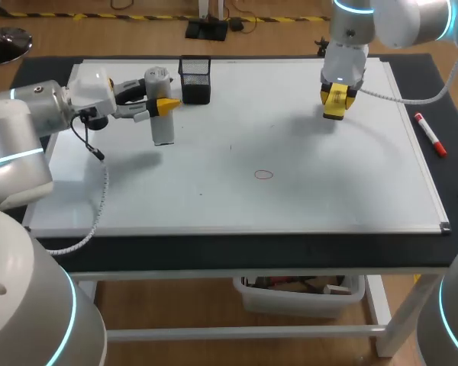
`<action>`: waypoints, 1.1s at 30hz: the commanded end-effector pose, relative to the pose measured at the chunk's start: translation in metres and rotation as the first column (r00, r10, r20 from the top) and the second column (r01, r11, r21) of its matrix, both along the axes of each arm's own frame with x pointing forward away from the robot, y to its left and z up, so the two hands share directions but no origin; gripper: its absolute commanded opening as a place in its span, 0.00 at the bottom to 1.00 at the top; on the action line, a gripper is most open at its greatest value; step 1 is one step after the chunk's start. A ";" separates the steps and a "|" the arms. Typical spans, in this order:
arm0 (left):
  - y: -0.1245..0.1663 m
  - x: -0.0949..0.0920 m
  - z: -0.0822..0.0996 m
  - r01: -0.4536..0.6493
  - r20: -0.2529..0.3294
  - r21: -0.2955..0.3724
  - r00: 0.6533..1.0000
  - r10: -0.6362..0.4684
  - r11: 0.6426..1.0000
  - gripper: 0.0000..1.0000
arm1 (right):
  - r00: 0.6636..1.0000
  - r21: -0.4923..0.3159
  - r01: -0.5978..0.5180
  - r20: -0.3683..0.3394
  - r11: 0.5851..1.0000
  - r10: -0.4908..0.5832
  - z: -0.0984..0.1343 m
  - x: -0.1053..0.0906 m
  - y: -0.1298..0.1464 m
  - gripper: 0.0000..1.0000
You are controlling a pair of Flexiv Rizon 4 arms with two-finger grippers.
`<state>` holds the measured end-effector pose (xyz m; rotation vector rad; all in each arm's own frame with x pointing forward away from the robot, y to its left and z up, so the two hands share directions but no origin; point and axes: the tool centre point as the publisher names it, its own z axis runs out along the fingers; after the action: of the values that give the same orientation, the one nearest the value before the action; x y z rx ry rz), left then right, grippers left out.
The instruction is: Pick up the inspection probe, press it on each red-marked spot on the whiteboard one by one, put down the probe, pick up the eraser, and wipe off all the red marks.
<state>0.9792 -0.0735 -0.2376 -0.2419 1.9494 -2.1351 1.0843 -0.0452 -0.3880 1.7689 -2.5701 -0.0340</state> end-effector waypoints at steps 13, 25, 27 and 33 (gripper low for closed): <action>-0.001 -0.002 0.002 -0.012 0.001 -0.001 1.000 0.012 1.000 0.00 | 0.991 -0.097 -0.123 0.048 0.988 0.128 -0.010 -0.089 0.074 0.00; -0.001 -0.002 0.002 -0.012 0.001 -0.001 1.000 0.012 1.000 0.00 | 0.993 -0.062 -0.105 0.048 0.992 0.108 0.003 -0.156 0.111 0.00; -0.001 -0.002 0.002 -0.012 0.001 -0.001 1.000 0.012 1.000 0.00 | 0.991 -0.051 -0.126 0.044 0.991 0.129 0.006 -0.163 0.119 0.00; -0.001 -0.002 0.002 -0.012 0.001 -0.001 1.000 0.012 1.000 0.00 | 0.986 -0.025 -0.164 0.030 0.986 0.165 0.005 -0.177 0.148 0.00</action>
<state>0.9772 -0.0739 -0.2356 -0.2538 1.9474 -2.1251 0.9102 0.0950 -0.3818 1.9655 -2.4268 0.0047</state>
